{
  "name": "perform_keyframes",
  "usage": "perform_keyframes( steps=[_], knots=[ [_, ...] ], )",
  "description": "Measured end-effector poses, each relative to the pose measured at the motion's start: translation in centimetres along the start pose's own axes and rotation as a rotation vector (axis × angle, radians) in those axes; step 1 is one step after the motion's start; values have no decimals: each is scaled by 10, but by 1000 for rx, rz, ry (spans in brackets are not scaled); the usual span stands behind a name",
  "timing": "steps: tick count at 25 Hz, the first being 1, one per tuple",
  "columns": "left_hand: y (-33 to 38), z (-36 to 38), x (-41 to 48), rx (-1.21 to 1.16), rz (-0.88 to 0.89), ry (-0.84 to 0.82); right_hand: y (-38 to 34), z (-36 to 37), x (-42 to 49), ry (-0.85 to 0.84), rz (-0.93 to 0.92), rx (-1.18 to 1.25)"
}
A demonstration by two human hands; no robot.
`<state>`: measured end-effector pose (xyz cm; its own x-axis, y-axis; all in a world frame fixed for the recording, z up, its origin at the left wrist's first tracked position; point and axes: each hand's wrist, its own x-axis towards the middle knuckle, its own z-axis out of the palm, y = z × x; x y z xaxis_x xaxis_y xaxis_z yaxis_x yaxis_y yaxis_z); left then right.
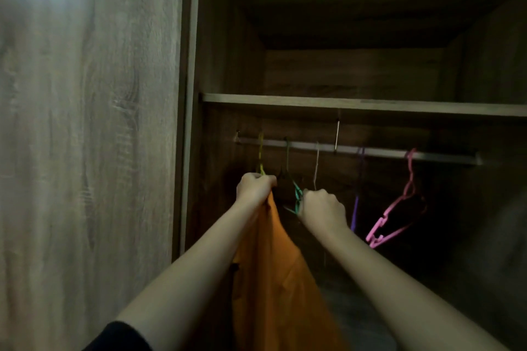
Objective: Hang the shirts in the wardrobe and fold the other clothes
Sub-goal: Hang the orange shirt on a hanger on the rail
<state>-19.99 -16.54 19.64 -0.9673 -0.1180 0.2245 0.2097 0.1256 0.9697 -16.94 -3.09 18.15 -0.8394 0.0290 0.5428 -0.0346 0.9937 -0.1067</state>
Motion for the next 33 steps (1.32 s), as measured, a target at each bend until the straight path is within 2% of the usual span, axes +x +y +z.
perform_keyframes(
  steps=[2, 6, 11, 16, 19, 23, 30, 33],
  knots=[
    [1, 4, 20, 24, -15, 50, 3, 1, 1, 7, -13, -19],
    [-6, 10, 45, 88, -8, 42, 7, 8, 5, 17, -40, -22],
    [-29, 22, 48, 124, 6, 119, 7, 11, 3, 55, -63, -16],
    [-63, 23, 47, 185, -70, 136, 4, 13, -2, 39, -84, 16],
    [-49, 35, 42, 148, 42, 225, 8, 17, 3, 64, -80, 5],
    [-11, 36, 55, 216, 134, 225, 9, 21, 4, 61, -63, 4],
    [-35, 36, 87, 275, -28, 199, 18, 24, 0, 76, -93, 4],
    [-40, 37, 89, 248, -15, 208, 17, 23, -1, 53, -104, -8]
  ],
)
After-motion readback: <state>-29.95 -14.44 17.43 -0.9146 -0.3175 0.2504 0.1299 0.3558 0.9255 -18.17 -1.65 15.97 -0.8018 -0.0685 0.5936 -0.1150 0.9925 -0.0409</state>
